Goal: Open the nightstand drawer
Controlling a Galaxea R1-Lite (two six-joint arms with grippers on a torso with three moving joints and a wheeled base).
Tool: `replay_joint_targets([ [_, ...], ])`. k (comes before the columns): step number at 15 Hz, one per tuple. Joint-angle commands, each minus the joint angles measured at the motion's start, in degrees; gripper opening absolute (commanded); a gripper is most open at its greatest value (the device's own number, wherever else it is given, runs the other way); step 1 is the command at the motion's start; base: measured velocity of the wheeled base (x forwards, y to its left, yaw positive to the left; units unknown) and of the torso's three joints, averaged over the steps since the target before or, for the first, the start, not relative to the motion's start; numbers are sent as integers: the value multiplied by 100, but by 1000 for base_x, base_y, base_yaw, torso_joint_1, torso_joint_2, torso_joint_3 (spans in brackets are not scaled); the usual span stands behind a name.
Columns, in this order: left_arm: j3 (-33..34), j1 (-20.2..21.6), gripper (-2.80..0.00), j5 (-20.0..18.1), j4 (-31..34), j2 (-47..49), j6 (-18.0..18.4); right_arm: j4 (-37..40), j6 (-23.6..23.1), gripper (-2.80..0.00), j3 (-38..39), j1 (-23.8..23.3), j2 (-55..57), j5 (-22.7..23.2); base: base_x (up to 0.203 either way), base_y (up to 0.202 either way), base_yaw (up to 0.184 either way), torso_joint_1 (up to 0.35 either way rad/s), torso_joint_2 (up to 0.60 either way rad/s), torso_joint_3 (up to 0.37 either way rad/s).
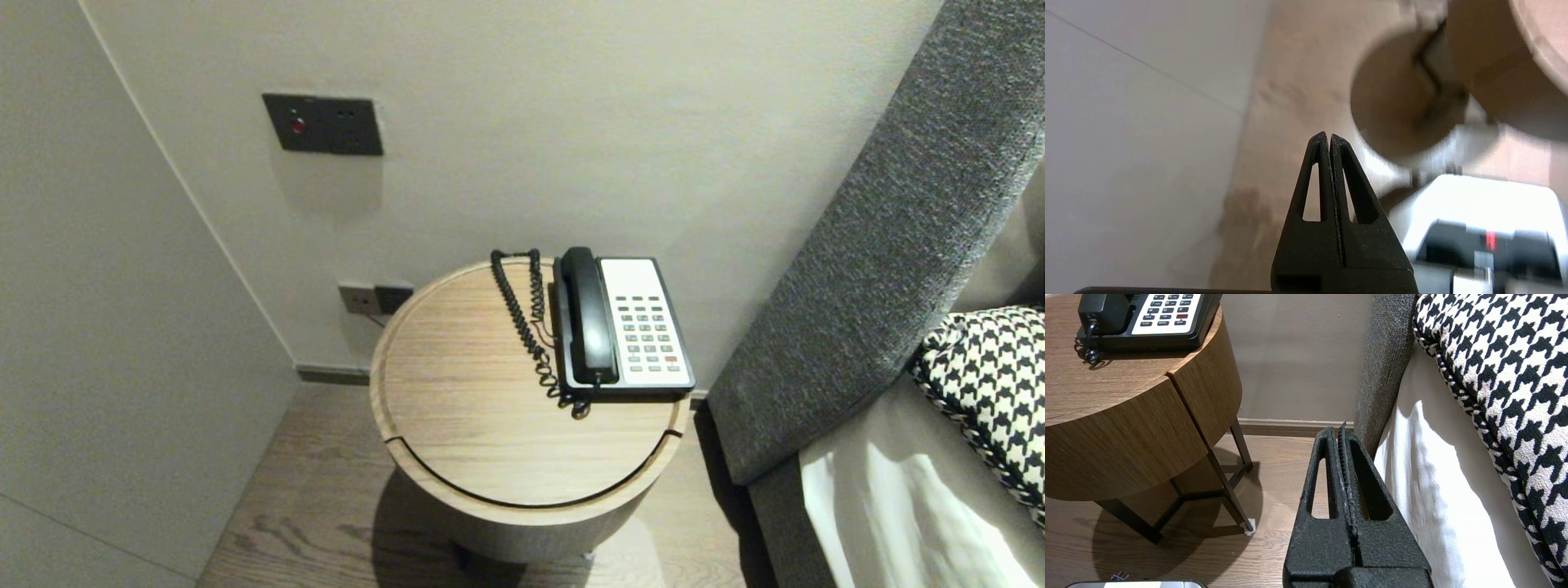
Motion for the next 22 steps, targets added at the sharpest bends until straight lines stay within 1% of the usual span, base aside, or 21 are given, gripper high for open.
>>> replay_joint_targets([
  [1,-70,-379,-280,-10,149,552,-14,-4,1,-280,229,-2,8,-2,0,0,0,0,0,0],
  [2,-80,-565,-280,-15,198,747,-67,-4,1,-280,229,-2,8,-2,0,0,0,0,0,0],
  [3,-115,-739,-280,-14,225,924,-201,-4,1,-280,229,-2,8,-2,0,0,0,0,0,0],
  [4,-232,-937,-280,-10,279,1146,-422,-4,1,-280,229,-2,8,-2,0,0,0,0,0,0],
  [6,-484,-1387,-280,-4,484,1513,-949,-4,1,-280,229,0,8,-2,0,0,0,0,0,0],
  [8,-611,-2072,-280,-2,587,1812,-1562,-4,1,-280,229,-2,8,-2,0,0,0,0,0,0],
  [10,-747,-2808,-280,4,599,2228,-2304,-4,1,-280,229,-2,8,-2,0,0,0,0,0,0],
  [11,-866,-3077,-280,1,578,2524,-2660,-4,1,-280,229,-2,8,-2,0,0,0,0,0,0],
  [12,-942,-3211,-280,-3,535,2747,-2882,-4,-7,-280,229,-2,8,-2,0,0,0,0,0,0],
  [14,-1012,-3569,-280,6,175,3285,-3136,-4,1,-280,229,-2,8,-2,0,0,0,0,0,0],
  [16,-1074,-3858,-280,69,-327,3748,-3269,-4,1,-280,229,-2,8,-2,0,0,0,0,0,0],
  [18,-1161,-4054,-280,100,-721,4171,-3317,-4,1,-280,229,-2,8,-2,0,0,0,0,0,0],
  [22,-1313,-4314,-280,137,-1406,4855,-3313,-4,-8,-280,229,-2,8,-2,0,0,0,0,0,0],
])
